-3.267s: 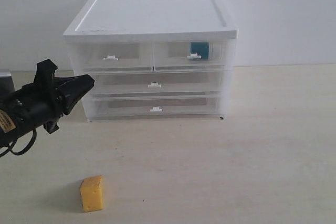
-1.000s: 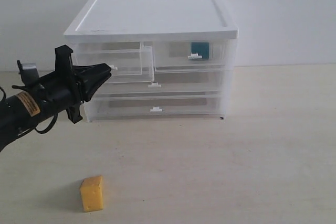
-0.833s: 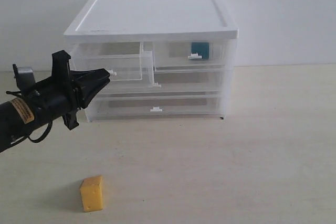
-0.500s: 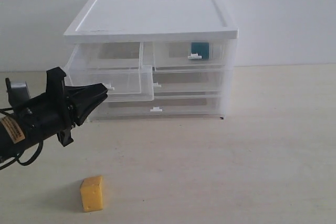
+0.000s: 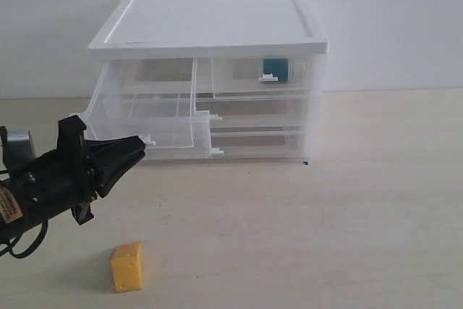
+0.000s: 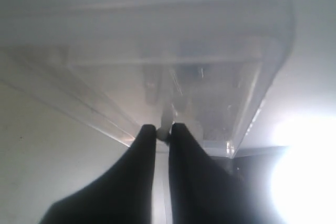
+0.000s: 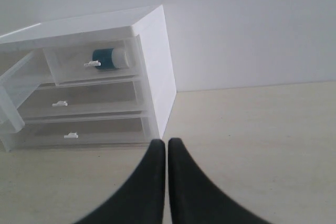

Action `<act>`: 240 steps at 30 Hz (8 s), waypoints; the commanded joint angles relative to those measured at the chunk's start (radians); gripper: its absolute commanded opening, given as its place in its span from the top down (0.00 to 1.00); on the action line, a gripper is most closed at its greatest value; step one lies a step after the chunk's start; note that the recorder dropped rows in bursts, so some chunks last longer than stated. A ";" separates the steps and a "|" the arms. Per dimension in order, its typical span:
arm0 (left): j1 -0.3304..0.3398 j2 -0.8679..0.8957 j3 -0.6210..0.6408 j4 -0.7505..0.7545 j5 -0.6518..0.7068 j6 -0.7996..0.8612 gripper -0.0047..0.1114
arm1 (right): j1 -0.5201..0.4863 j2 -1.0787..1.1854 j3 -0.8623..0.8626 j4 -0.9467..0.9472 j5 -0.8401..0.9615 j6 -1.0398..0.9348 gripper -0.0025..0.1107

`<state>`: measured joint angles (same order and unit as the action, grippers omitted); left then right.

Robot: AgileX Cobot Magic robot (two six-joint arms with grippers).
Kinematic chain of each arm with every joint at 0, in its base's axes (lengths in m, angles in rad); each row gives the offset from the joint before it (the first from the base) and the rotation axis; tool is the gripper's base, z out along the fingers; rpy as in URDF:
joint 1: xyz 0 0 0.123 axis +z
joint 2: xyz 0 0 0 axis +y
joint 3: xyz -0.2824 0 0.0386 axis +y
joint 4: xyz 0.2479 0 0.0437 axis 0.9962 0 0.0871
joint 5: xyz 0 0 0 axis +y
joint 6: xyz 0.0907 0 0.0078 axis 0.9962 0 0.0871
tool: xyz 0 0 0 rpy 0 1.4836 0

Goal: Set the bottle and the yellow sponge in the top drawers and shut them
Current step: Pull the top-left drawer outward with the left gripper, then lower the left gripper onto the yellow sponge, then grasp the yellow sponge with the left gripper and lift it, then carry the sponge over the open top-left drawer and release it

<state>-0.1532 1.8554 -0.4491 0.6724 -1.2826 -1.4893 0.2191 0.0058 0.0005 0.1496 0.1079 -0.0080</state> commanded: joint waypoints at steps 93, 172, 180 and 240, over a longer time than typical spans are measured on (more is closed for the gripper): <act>-0.473 -0.586 0.111 0.643 1.402 -0.319 0.42 | 0.002 -0.006 0.000 -0.002 -0.014 0.002 0.98; -0.475 -0.937 -0.131 0.917 1.394 -0.315 0.92 | 0.002 -0.006 0.000 -0.002 -0.018 0.008 0.98; -0.475 -0.812 -0.184 0.921 1.493 -0.312 0.92 | 0.002 -0.006 0.000 -0.002 -0.018 0.008 0.98; -0.473 -0.495 -0.393 0.992 1.451 -0.302 0.92 | 0.002 -0.006 0.000 -0.002 -0.018 0.008 0.98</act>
<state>-0.6254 1.3980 -0.8738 1.6751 0.2076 -1.8247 0.2191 0.0058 0.0005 0.1496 0.1004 0.0000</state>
